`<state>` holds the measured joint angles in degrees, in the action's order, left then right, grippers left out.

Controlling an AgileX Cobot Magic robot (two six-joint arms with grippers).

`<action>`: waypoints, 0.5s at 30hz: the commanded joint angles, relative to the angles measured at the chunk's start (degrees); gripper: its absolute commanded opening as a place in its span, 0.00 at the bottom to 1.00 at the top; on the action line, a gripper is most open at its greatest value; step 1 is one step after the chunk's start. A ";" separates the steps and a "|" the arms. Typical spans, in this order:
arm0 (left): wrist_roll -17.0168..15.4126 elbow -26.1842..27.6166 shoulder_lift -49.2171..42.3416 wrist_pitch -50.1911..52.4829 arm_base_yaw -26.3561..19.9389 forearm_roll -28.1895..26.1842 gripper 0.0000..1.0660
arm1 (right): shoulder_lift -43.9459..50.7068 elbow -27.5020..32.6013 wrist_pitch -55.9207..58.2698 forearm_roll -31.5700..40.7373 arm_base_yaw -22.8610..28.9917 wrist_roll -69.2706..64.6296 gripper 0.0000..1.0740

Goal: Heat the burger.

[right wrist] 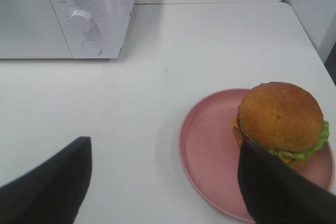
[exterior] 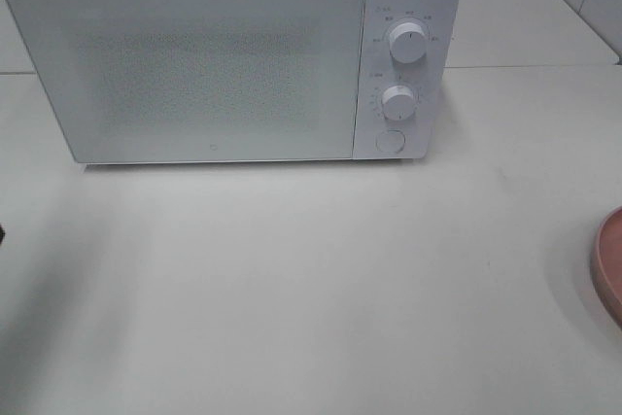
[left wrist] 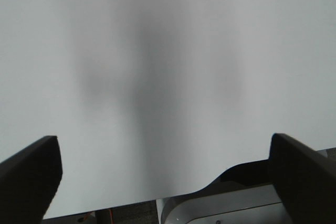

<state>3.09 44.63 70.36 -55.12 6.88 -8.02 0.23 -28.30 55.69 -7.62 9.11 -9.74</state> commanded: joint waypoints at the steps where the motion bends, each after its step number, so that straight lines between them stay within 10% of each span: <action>1: 1.32 -0.06 -1.72 -2.69 -3.44 0.63 0.94 | 1.55 0.23 -0.40 0.23 -0.46 0.69 0.69; 15: 1.32 -9.51 -13.98 -3.95 -8.48 -1.55 0.94 | 1.55 0.23 -0.40 0.23 -0.46 0.69 0.69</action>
<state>4.18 35.70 56.89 -58.79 -1.43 -8.94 0.23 -28.30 55.69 -7.62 9.11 -9.74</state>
